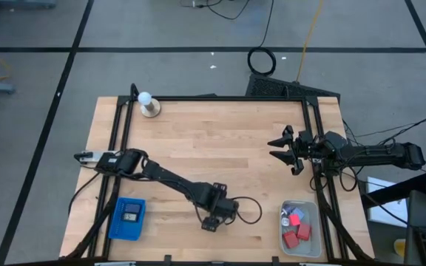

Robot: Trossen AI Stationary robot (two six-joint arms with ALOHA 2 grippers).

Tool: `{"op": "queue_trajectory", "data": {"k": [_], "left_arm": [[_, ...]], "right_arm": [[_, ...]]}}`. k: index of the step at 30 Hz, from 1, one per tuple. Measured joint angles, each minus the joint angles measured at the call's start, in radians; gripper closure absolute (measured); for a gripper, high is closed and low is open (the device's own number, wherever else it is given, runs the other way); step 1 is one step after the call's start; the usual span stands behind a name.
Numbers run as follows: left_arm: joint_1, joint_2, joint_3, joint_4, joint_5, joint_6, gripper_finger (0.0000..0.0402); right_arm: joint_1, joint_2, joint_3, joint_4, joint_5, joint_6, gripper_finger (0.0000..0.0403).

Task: Pick & Place Office items
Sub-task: Put the blue digital timer into the blue bin

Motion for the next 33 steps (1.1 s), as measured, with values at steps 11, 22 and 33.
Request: {"op": "queue_trajectory", "data": {"k": [11,22,33], "left_arm": [[0.014,0.002,-0.001,-0.002,0.035,0.000,0.0103],[-0.020,0.004,-0.001,0.015,-0.030,0.006,0.0199],[-0.027,0.004,-0.001,0.018,-0.078,0.000,0.0259]], "right_arm": [[0.000,0.000,0.000,0.000,0.003,0.000,0.0229],[0.000,0.000,0.000,0.000,0.003,0.000,0.0229],[0.000,0.000,0.000,0.000,0.003,0.000,0.0229]]}}
